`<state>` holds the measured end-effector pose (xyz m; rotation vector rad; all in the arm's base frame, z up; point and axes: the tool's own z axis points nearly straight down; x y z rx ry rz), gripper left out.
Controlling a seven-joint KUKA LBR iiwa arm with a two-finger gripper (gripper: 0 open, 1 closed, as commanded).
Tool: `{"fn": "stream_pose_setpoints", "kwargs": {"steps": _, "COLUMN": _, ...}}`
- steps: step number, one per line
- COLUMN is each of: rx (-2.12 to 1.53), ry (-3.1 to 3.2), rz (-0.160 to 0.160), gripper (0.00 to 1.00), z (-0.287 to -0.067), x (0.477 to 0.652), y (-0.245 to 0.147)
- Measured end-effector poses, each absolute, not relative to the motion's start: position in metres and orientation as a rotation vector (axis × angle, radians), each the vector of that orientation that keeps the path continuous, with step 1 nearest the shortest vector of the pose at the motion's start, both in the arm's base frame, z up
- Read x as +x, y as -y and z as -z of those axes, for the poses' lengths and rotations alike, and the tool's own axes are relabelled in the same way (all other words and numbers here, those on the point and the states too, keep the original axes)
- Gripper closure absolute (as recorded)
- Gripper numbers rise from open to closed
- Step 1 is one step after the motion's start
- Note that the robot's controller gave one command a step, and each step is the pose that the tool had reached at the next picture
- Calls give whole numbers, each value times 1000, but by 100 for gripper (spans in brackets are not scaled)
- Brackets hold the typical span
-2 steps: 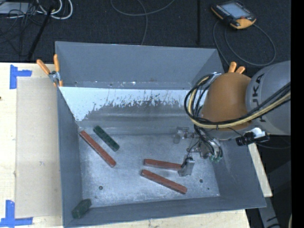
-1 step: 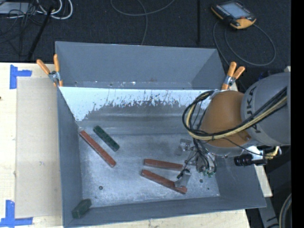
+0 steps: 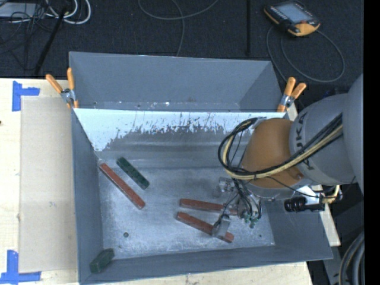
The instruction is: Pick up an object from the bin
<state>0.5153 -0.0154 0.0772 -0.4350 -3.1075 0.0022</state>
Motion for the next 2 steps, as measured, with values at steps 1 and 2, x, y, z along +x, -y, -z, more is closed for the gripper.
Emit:
{"fn": "stream_pose_setpoints", "kwargs": {"steps": 1, "rx": -587, "ry": 3089, "rz": 1, "gripper": 100, "z": -71, "x": 550, "y": -34}}
{"fn": "stream_pose_setpoints", "kwargs": {"steps": 2, "rx": -586, "ry": 3089, "rz": 0, "gripper": 100, "z": -71, "x": 550, "y": -34}}
